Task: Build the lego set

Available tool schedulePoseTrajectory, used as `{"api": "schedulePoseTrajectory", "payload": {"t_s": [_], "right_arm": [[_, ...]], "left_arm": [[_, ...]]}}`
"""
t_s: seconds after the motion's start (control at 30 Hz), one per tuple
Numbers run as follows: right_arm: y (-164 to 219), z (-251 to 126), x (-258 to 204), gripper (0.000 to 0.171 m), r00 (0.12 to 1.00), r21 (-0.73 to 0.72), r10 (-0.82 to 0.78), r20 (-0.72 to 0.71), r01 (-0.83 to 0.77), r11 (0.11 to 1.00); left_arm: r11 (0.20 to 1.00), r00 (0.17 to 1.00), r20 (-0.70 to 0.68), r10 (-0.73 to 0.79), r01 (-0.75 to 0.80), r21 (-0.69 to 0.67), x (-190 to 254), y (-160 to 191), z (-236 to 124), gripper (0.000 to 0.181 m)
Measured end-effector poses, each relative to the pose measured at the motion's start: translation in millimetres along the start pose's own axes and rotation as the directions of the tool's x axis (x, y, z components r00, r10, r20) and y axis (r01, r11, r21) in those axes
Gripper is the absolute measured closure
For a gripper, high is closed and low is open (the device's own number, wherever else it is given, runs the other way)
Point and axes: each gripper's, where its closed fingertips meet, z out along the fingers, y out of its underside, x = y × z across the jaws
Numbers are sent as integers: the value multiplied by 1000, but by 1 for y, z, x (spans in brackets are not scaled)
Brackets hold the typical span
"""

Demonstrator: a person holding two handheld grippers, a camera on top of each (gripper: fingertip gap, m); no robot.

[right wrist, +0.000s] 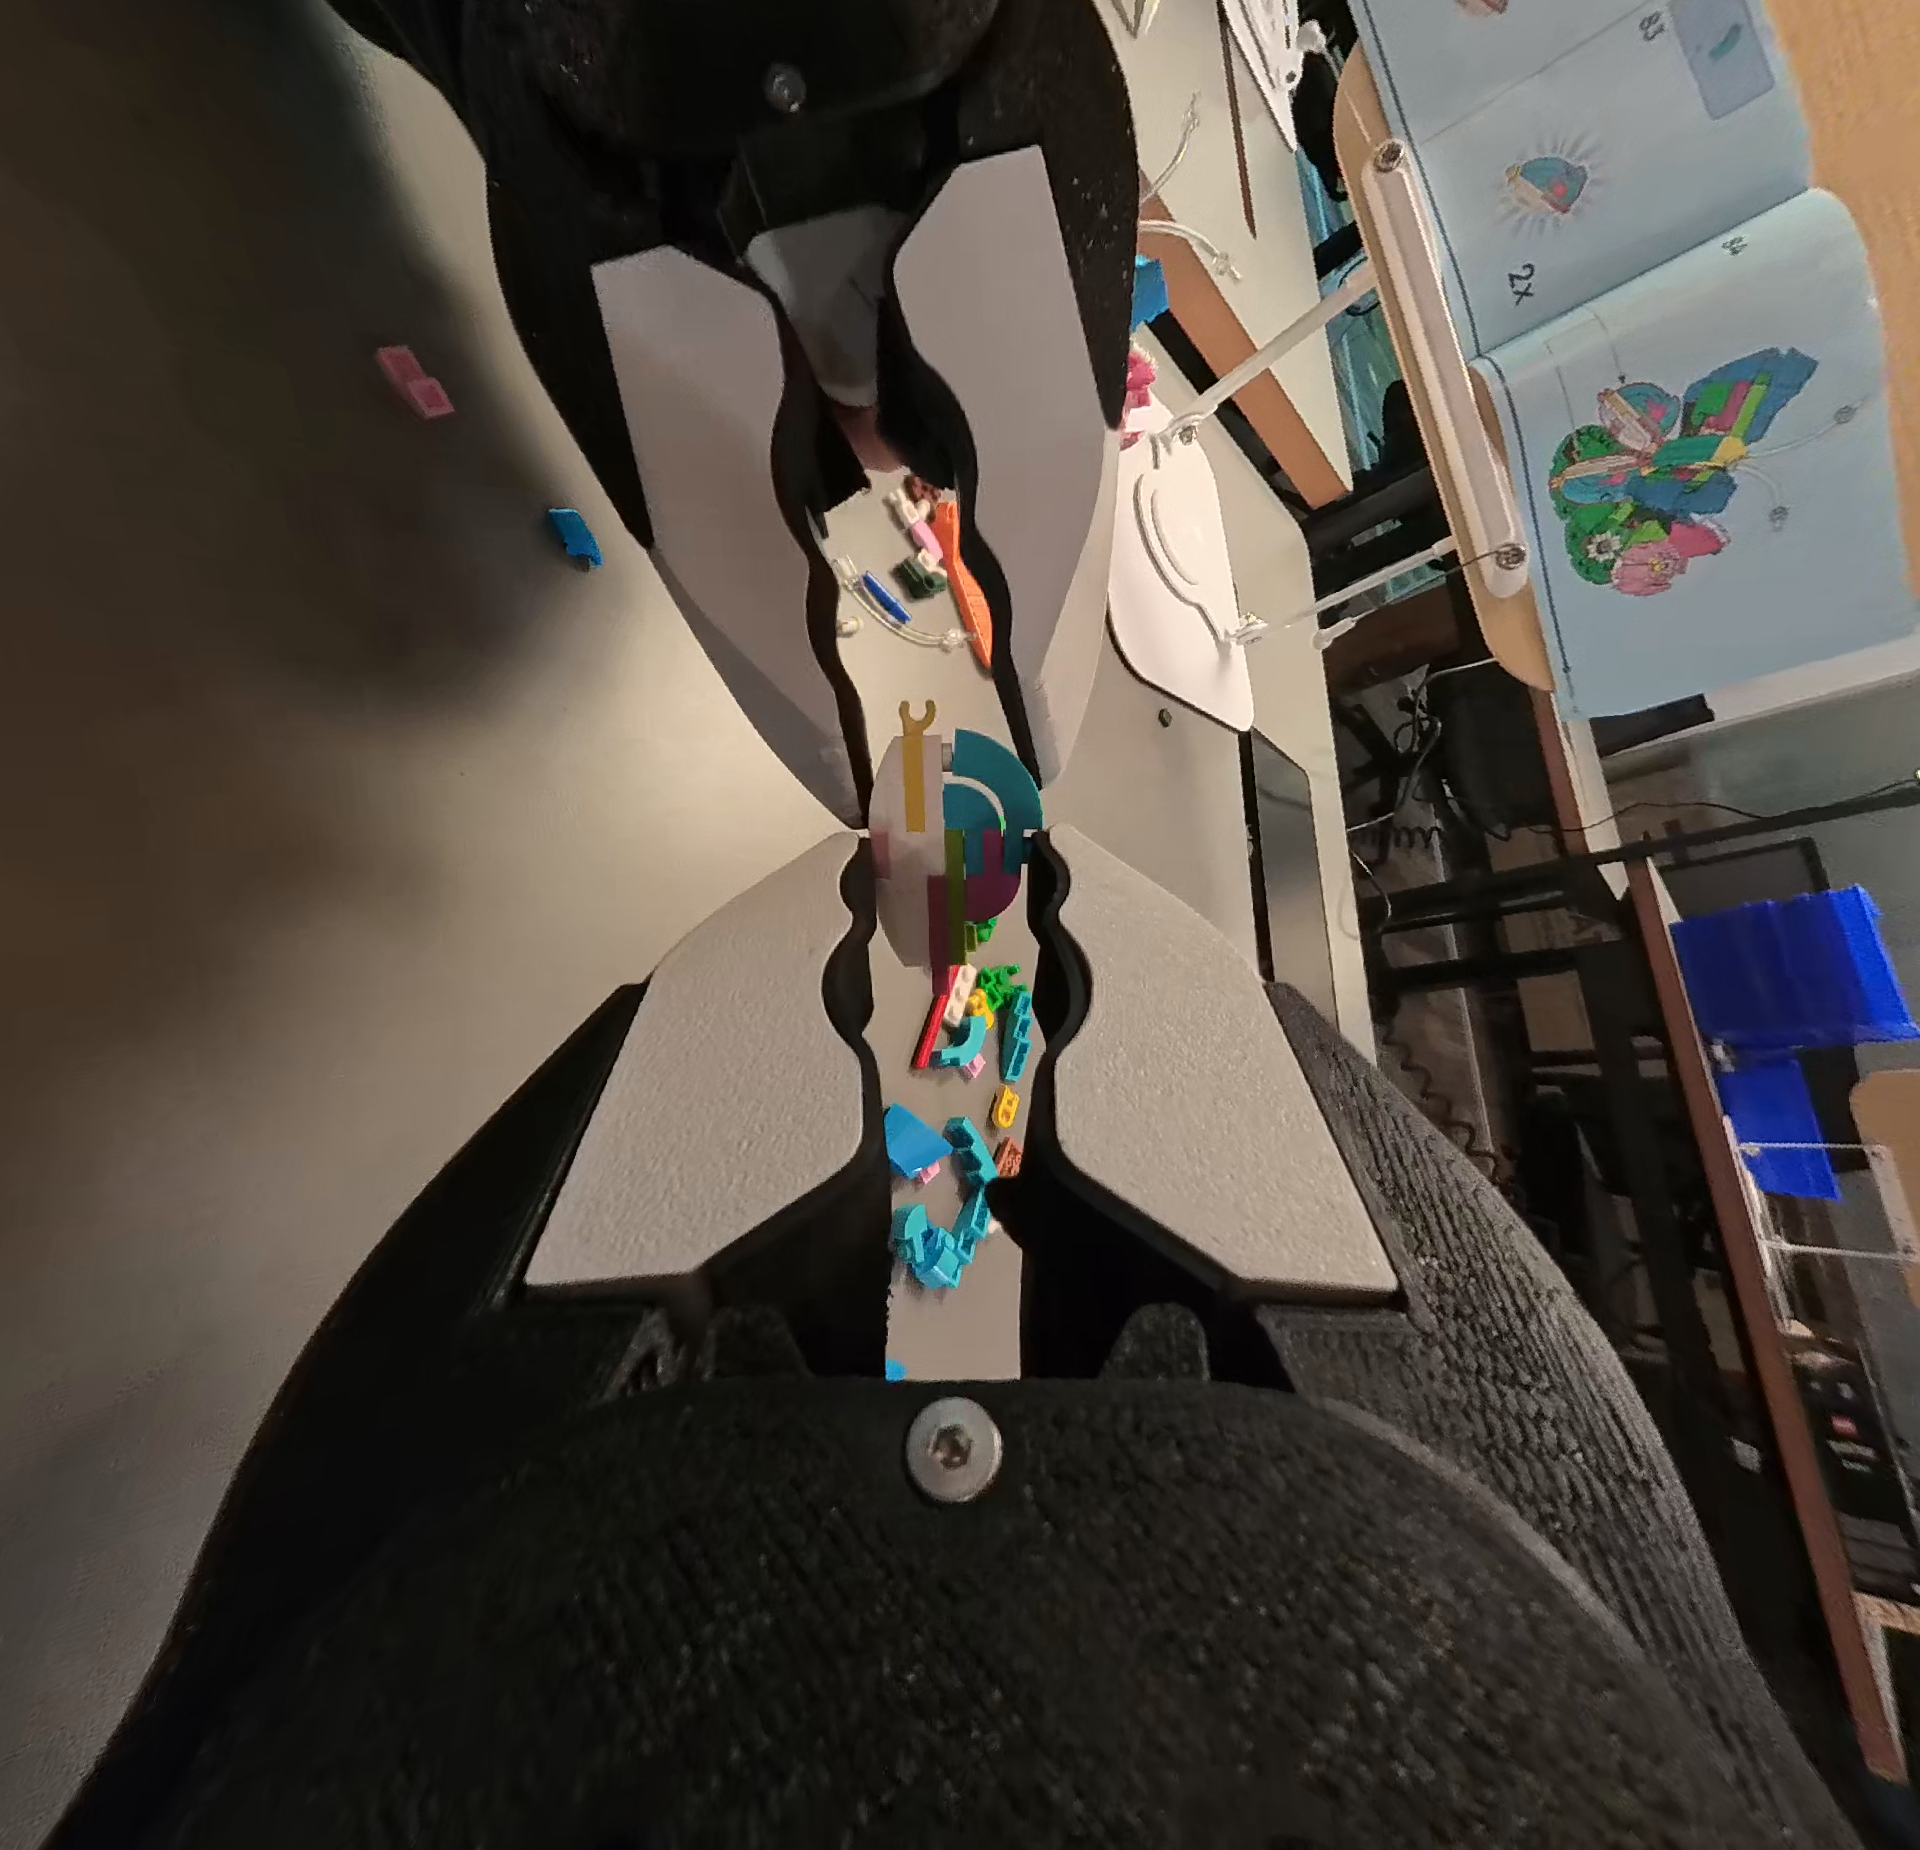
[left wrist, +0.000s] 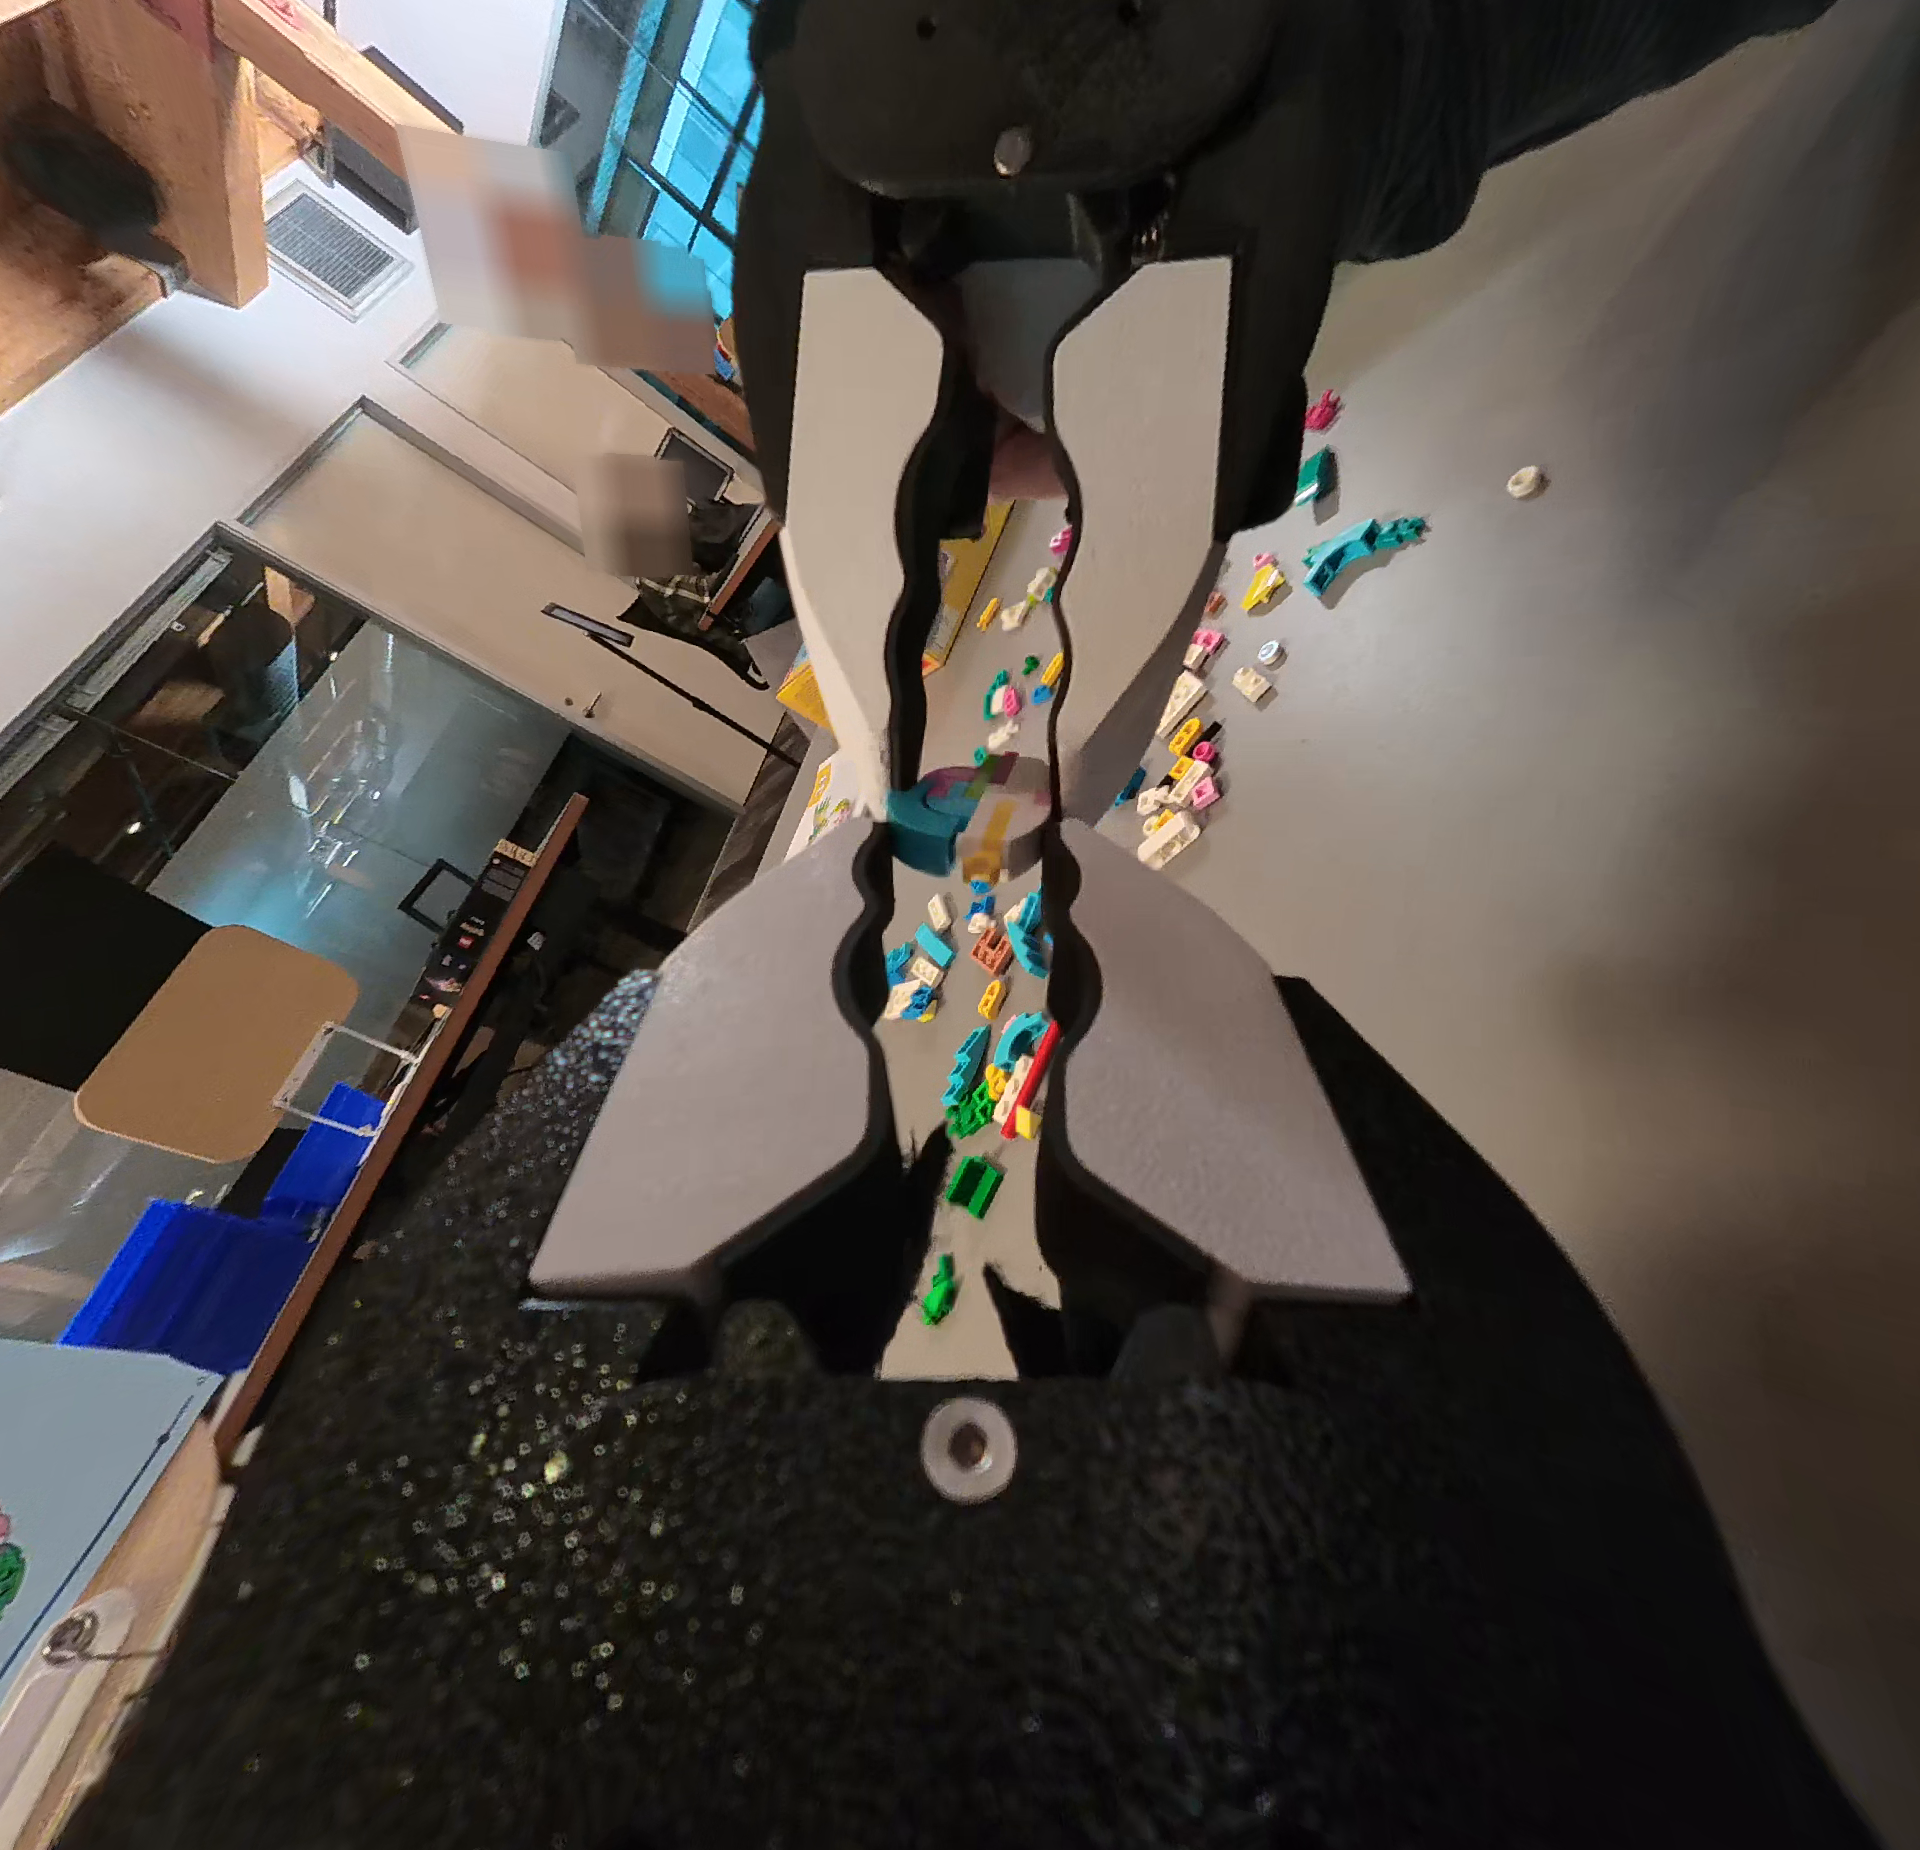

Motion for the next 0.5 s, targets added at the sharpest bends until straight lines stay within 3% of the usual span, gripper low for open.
{"api": "schedulePoseTrajectory", "payload": {"t_s": [0.37,0.5], "right_arm": [[3,2,-2,145,1000,-11,-4,8,4,1000],[5,3,3,145,1000,-17,2,-24,-3,1000]], "left_arm": [[997,998,7,68,-67,-37,2,4,0,154],[998,999,4,-49,49,-29,-2,6,3,154]]}}
